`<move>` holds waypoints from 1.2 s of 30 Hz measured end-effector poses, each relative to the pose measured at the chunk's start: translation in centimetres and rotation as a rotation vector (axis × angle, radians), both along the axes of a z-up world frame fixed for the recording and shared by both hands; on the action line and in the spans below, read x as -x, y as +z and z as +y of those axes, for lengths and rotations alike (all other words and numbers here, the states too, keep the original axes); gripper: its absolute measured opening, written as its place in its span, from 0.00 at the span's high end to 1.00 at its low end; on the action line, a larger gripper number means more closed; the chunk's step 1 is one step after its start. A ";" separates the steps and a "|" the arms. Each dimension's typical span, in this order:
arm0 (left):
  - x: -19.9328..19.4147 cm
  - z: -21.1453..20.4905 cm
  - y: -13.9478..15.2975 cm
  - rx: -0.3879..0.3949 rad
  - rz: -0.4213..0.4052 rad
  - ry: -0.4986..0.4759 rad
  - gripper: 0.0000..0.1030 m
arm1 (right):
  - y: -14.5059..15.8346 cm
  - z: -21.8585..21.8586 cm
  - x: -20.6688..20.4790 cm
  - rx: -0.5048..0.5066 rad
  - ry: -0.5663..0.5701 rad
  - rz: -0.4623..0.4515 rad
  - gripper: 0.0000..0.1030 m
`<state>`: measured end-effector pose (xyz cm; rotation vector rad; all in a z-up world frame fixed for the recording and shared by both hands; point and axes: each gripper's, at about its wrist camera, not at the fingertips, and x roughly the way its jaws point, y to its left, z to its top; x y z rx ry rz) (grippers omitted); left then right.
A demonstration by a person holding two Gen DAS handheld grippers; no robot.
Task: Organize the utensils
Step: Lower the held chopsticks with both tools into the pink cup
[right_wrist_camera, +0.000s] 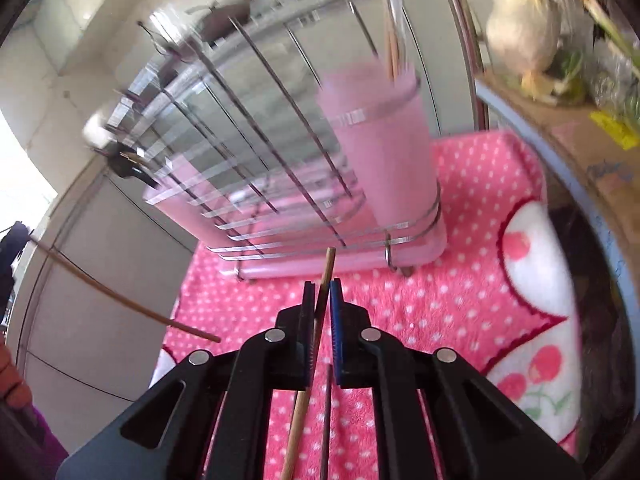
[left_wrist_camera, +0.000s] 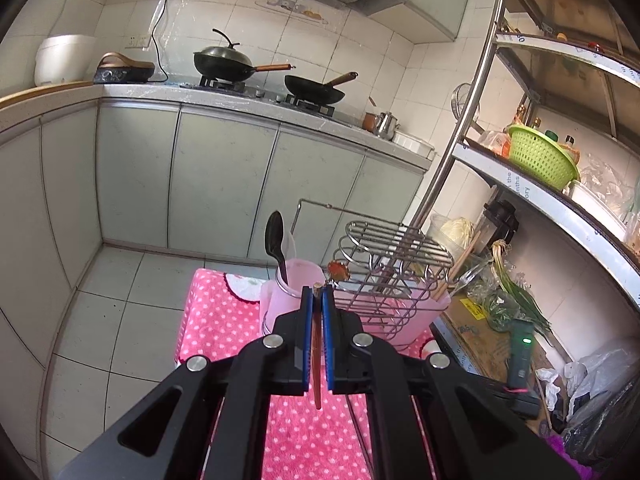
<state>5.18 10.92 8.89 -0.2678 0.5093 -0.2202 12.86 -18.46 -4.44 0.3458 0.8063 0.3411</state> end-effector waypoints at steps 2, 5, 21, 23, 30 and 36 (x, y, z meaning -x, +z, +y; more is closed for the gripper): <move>0.2 0.1 0.6 0.000 -0.014 0.012 0.96 | 2.1 -0.9 1.3 -0.015 -0.005 -0.073 0.95; 0.5 0.2 1.8 -0.002 -0.039 0.025 0.96 | 5.0 -2.3 2.7 -0.025 -0.022 -0.163 0.95; 0.7 0.0 7.4 -0.015 -0.144 0.050 0.96 | 19.6 -7.4 5.2 -0.009 -0.047 -0.519 0.95; 0.7 -0.1 8.4 -0.022 -0.173 0.056 0.96 | 21.1 -7.6 5.5 0.005 -0.060 -0.556 0.95; 0.3 -0.1 10.8 -0.023 -0.254 0.088 0.96 | 23.5 -8.2 4.6 0.062 -0.110 -0.651 0.95; -1.7 0.6 11.5 -0.010 -0.260 0.127 0.96 | 22.6 -7.4 3.1 0.112 -0.116 -0.673 0.95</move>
